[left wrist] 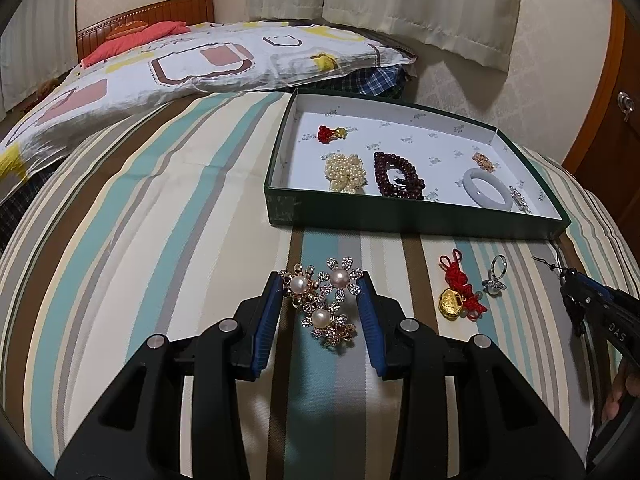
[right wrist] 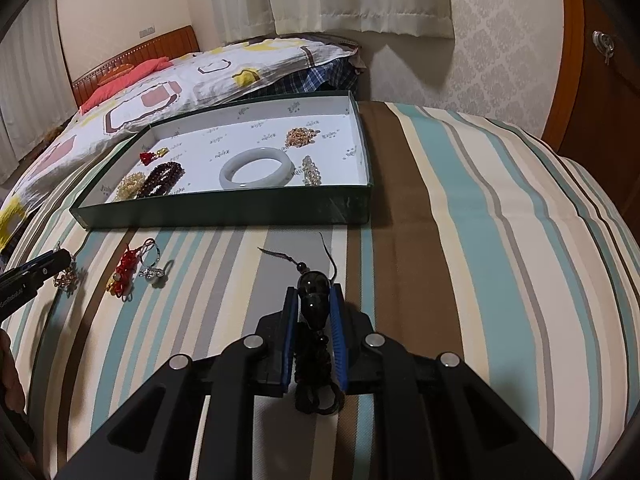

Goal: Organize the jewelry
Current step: 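Close the right tool on the black pendant necklace, then carry the pearl brooch and black pendant over the green box with both tools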

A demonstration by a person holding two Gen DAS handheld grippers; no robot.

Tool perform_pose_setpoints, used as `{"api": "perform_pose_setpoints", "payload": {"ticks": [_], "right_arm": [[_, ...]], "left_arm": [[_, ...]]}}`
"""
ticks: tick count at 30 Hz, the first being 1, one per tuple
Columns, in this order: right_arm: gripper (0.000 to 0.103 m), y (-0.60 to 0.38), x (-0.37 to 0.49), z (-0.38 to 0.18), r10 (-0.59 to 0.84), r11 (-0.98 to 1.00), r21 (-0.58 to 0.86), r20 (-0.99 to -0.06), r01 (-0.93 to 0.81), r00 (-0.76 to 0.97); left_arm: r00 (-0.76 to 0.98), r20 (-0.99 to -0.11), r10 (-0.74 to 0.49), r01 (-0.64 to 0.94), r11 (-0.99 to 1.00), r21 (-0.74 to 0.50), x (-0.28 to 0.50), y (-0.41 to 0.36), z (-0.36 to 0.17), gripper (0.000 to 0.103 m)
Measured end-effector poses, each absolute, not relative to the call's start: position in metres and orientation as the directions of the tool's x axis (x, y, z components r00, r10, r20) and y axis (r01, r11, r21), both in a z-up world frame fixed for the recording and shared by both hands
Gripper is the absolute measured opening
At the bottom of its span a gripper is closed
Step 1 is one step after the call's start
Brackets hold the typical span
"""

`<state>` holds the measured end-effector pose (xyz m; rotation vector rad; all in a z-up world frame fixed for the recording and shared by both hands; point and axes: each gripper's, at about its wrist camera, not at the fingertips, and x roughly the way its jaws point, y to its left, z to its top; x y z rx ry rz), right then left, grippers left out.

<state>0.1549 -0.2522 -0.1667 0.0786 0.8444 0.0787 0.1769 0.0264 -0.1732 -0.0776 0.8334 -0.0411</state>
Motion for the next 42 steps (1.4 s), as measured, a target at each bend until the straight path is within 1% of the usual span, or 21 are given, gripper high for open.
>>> {"api": "perform_pose_setpoints", "payload": {"ticks": [18, 31, 42], "right_arm": [[0.017, -0.246, 0.146, -0.132, 0.114, 0.993, 0.106, -0.684, -0.057, 0.721], [0.017, -0.235, 0.146, -0.088, 0.148, 0.989, 0.113, -0.596, -0.1, 0.789], [0.017, -0.221, 0.183, -0.058, 0.168, 0.986, 0.089, -0.517, -0.142, 0.839]], "left_arm": [[0.716, -0.692, -0.095, 0.041, 0.995, -0.095, 0.167, 0.015, -0.145, 0.037], [0.778, -0.61, -0.147, 0.096, 0.989, -0.115, 0.164, 0.0, -0.101, 0.037], [0.832, -0.528, -0.172, 0.141, 0.985, -0.099, 0.199, -0.016, -0.065, 0.037]]}}
